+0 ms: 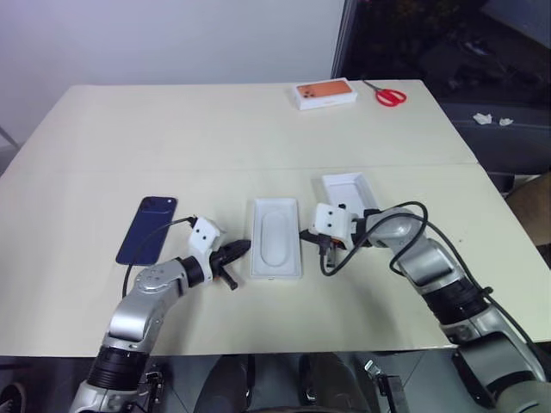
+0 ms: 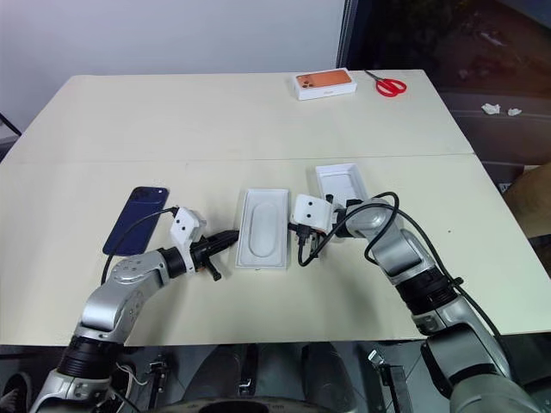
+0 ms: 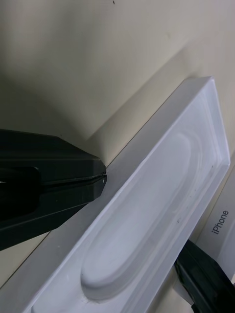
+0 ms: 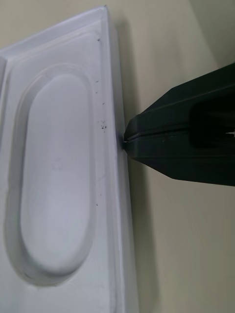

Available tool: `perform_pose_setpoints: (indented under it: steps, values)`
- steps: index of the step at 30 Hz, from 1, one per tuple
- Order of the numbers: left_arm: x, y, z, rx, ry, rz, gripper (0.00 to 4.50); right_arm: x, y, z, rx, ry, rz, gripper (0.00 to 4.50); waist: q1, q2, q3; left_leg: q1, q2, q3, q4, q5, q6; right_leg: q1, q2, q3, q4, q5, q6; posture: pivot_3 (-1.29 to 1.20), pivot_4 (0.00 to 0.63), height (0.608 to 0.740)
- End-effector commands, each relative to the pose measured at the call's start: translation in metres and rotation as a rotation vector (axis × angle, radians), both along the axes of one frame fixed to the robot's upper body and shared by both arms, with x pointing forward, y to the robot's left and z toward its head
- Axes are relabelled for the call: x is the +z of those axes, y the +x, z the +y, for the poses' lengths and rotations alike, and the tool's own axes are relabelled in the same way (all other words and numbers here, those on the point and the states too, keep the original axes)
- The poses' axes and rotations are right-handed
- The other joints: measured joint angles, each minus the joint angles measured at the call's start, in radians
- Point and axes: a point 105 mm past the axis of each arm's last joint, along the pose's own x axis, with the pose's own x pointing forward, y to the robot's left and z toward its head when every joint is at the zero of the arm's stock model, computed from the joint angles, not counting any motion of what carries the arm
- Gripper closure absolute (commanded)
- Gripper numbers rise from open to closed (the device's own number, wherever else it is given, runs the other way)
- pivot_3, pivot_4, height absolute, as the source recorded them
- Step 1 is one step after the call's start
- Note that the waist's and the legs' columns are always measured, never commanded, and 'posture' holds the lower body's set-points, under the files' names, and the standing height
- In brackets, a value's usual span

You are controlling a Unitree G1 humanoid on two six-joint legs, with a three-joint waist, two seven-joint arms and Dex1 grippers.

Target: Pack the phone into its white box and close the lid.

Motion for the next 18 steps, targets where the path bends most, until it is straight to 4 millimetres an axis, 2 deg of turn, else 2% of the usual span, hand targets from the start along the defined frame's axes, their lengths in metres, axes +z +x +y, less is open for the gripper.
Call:
perform_pose_setpoints:
  steps: [1,5,9,12,17,18]
  values:
    - [0.005,-0.002,0.006,0.008,0.004,-0.023,4.45,0.019,0.002,0.006,0.025,0.044,-0.041,4.50,-0.001,0.000,0.000,0.000,0.000,0.000,0.000,0.000,0.000,0.000,0.000,0.000,0.000,0.000,0.000,0.00,0.150,0.740]
    - [0.006,-0.001,0.012,0.028,0.011,-0.026,4.45,0.022,0.001,0.000,0.031,0.019,-0.047,4.50,0.001,0.000,0.000,0.000,0.000,0.000,0.000,0.000,0.000,0.000,0.000,0.000,0.000,0.000,0.000,0.00,0.150,0.740]
    - [0.013,0.000,0.025,0.054,0.016,-0.039,4.45,0.034,0.011,-0.014,0.000,-0.022,-0.100,4.50,0.000,0.000,0.000,0.000,0.000,0.000,0.000,0.000,0.000,0.000,0.000,0.000,0.000,0.000,0.000,0.00,0.150,0.740]
    - [0.015,0.001,0.034,0.074,0.018,-0.032,4.45,0.040,0.013,-0.016,-0.003,-0.017,-0.108,4.50,0.000,0.000,0.000,0.000,0.000,0.000,0.000,0.000,0.000,-0.001,0.000,0.000,0.000,0.000,0.000,0.00,0.150,0.740]
    - [0.031,0.003,0.058,0.102,-0.027,0.022,4.45,0.077,0.014,0.011,0.009,0.195,-0.098,4.50,-0.004,0.000,0.000,-0.001,0.000,0.000,0.000,0.000,0.000,-0.001,0.000,0.000,0.000,0.000,0.000,0.00,0.150,0.740]
    - [0.035,0.004,0.064,0.111,-0.030,0.015,4.23,0.081,0.017,0.014,-0.002,0.218,-0.114,4.50,-0.004,0.000,0.000,-0.001,0.000,0.000,0.000,0.000,0.000,-0.001,0.000,0.000,0.000,0.000,0.000,0.00,0.150,0.740]
